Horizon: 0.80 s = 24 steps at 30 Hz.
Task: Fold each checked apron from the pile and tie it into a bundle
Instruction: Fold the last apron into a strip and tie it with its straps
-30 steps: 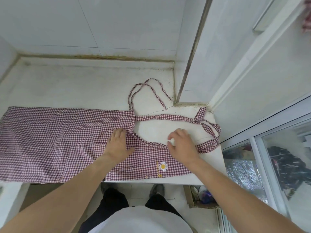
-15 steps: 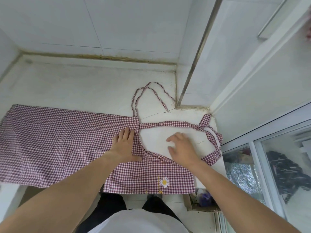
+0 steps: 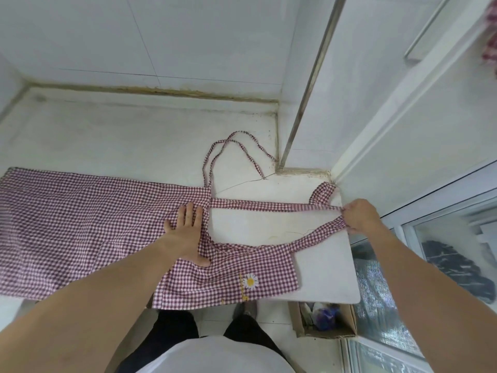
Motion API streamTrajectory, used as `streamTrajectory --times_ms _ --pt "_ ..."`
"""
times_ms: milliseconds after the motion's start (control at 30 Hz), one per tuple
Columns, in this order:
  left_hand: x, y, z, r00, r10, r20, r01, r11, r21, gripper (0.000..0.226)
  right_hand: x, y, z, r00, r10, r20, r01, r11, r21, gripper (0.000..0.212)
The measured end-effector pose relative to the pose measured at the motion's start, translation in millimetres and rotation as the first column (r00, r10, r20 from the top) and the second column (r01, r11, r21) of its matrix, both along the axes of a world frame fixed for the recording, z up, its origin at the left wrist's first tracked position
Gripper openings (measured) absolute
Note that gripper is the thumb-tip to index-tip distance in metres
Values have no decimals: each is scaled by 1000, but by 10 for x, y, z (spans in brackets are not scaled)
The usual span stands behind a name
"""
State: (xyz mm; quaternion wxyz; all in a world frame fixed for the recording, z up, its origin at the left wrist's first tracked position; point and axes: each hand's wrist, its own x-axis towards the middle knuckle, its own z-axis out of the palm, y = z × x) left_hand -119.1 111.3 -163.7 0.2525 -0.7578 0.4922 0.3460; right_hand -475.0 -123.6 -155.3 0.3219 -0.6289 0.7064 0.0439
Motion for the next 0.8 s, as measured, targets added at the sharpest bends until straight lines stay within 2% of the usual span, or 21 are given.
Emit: streamTrajectory --times_ms 100,167,267,367,467,567,633,667,800 --pt "-12 1 7 1000 1 -7 -1 1000 2 152 -72 -73 17 967 -139 212 115 986 118 21" --pt "-23 -13 18 1000 5 -7 -5 1000 15 152 -57 -24 118 881 -247 404 171 962 215 18" --pt "-46 -35 18 1000 14 -4 -14 999 37 153 -34 81 271 744 -285 605 37 921 388 20" --pt "-46 -43 4 1000 26 -3 -26 999 36 155 -73 101 344 595 -343 727 -23 897 442 41" --pt "-25 -30 -9 1000 29 -6 -29 999 27 156 -188 40 334 577 -383 721 98 909 404 30" --pt "-32 -30 -23 1000 31 3 -31 999 22 155 -295 15 236 650 -406 643 196 906 375 15" --pt "-54 -35 -30 999 38 4 -38 999 10 154 -313 21 171 674 -422 606 251 903 349 20" --pt "-63 -40 -32 999 43 2 -43 999 7 154 -319 25 132 650 -455 609 286 889 358 28" --pt "-143 -74 -33 998 59 -26 -60 998 -22 155 -303 72 42 440 -608 661 359 794 492 51"
